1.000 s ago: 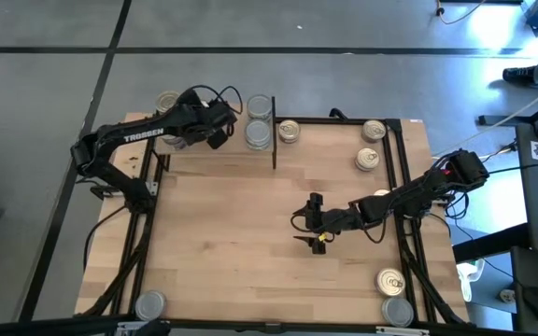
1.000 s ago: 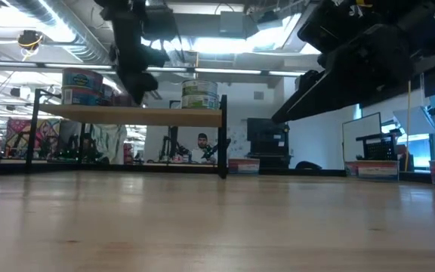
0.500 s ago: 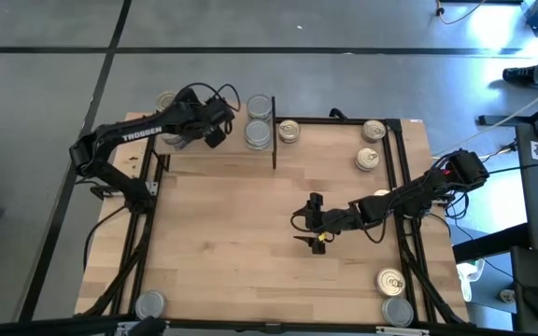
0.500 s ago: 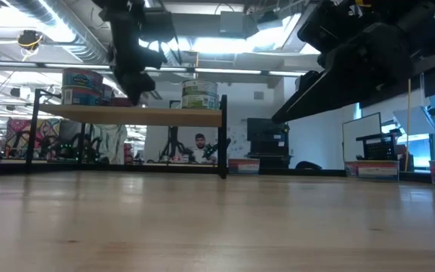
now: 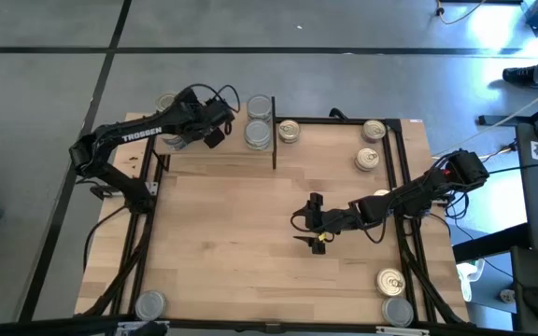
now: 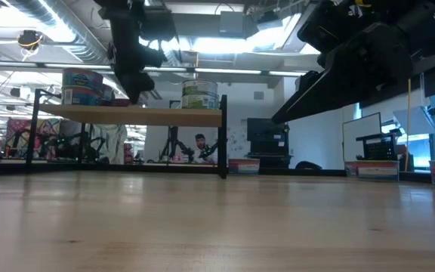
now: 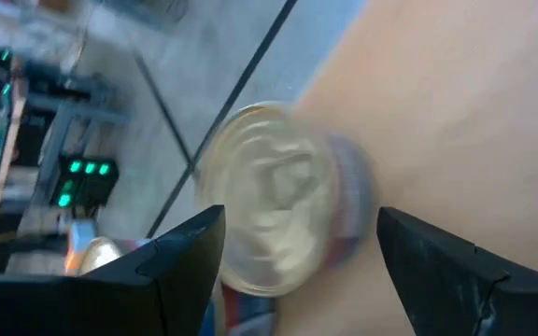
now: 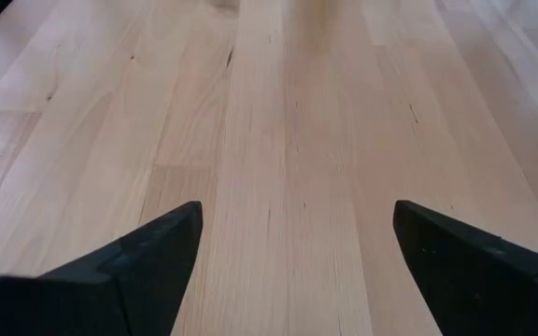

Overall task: Stack canned seafood by type on shelf
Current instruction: Adjust the blue tuna cans

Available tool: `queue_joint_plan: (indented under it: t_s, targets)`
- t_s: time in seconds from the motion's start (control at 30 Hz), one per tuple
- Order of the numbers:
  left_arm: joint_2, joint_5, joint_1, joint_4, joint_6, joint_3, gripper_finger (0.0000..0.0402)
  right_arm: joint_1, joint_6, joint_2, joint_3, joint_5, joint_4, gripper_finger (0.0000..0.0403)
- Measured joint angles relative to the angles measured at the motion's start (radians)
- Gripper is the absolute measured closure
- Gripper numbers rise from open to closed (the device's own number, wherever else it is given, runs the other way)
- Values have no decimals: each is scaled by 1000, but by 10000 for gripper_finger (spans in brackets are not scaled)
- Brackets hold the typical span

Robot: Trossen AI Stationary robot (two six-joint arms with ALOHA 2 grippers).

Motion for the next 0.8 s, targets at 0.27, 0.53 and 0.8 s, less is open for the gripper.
queue_joint_plan:
  t_s: [0.27,0.53,0.8]
  targets:
    - [-37,105,-187,-53,-37,2,123,0,0,0,1,0,2,52]
    - [-43,23,-218,-271,-132,-18,123,0,0,0,1,0,6,52]
    - [-42,-58,-167,-306,-166,-65,123,0,0,0,1,0,7,52]
